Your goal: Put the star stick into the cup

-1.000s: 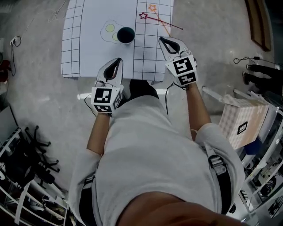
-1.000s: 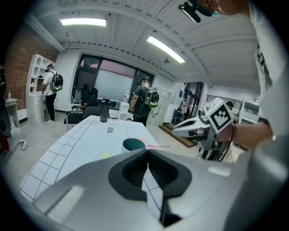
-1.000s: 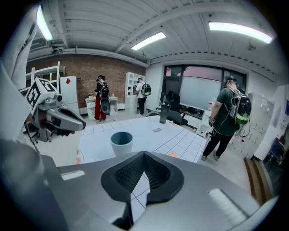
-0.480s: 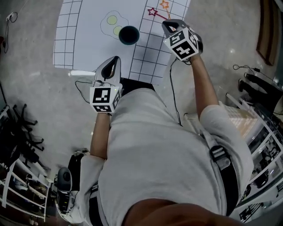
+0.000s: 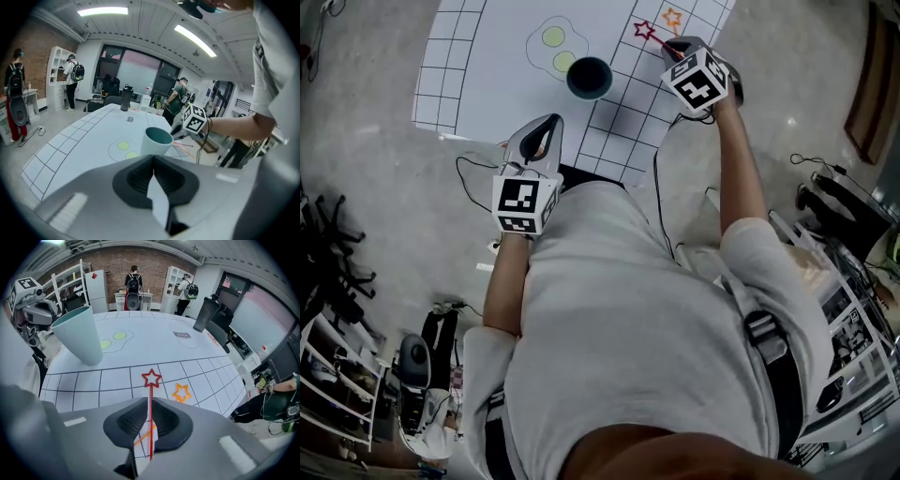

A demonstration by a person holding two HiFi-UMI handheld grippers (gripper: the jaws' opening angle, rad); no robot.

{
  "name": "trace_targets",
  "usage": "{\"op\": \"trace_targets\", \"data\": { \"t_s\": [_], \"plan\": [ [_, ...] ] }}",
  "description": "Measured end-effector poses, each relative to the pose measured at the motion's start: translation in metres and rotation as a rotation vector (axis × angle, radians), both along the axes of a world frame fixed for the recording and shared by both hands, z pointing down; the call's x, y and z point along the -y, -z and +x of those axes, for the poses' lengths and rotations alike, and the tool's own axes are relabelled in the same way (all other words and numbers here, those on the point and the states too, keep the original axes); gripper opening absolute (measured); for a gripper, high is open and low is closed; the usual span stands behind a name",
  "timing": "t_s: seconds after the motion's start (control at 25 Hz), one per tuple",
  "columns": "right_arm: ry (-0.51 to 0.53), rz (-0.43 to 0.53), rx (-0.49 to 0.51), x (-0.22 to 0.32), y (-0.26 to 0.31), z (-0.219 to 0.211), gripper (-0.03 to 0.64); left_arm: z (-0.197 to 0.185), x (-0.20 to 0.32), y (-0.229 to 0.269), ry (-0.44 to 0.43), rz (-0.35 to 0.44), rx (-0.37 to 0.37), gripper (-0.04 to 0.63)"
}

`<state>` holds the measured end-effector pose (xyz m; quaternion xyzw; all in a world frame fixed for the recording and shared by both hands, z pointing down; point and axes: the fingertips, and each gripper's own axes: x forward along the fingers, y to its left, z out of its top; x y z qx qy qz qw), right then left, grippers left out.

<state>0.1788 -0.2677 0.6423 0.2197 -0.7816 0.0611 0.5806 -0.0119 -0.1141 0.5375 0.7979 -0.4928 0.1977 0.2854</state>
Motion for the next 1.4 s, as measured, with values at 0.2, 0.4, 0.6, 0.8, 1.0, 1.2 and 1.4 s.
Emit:
{"op": "trace_targets", "data": {
  "t_s": [0.2, 0.4, 0.6, 0.8, 1.0, 1.2, 1.4],
  "plan": [
    [0.009, -0.047, -0.021, 0.005, -0.014, -0.001, 0.042, -0.005, 0.005, -0.001, 0.01, 0.002, 0.004, 0.003],
    [0.023, -0.119, -0.046, 0.006, -0.027, -0.001, 0.041, -0.009, 0.006, 0.0, 0.028, 0.006, -0.003, 0.003],
    [0.007, -0.183, -0.034, 0.006, -0.026, -0.002, 0.043, -0.012, 0.008, 0.0, 0.045, 0.007, -0.008, 0.003],
    [0.078, -0.133, -0.093, 0.007, -0.027, 0.0, 0.017, -0.005, 0.004, 0.003, 0.02, 0.014, -0.025, 0.003],
    [0.036, -0.081, -0.039, 0.005, -0.015, -0.006, 0.014, -0.007, 0.003, 0.012, -0.014, 0.037, -0.03, 0.003],
    [-0.07, 0.011, 0.107, 0.001, 0.028, -0.014, 0.015, -0.01, 0.001, 0.027, -0.035, 0.079, -0.037, 0.003],
    [-0.141, 0.074, 0.22, -0.012, 0.078, -0.025, 0.014, -0.011, -0.004, 0.04, -0.058, 0.117, -0.049, 0.003]
  ]
}}
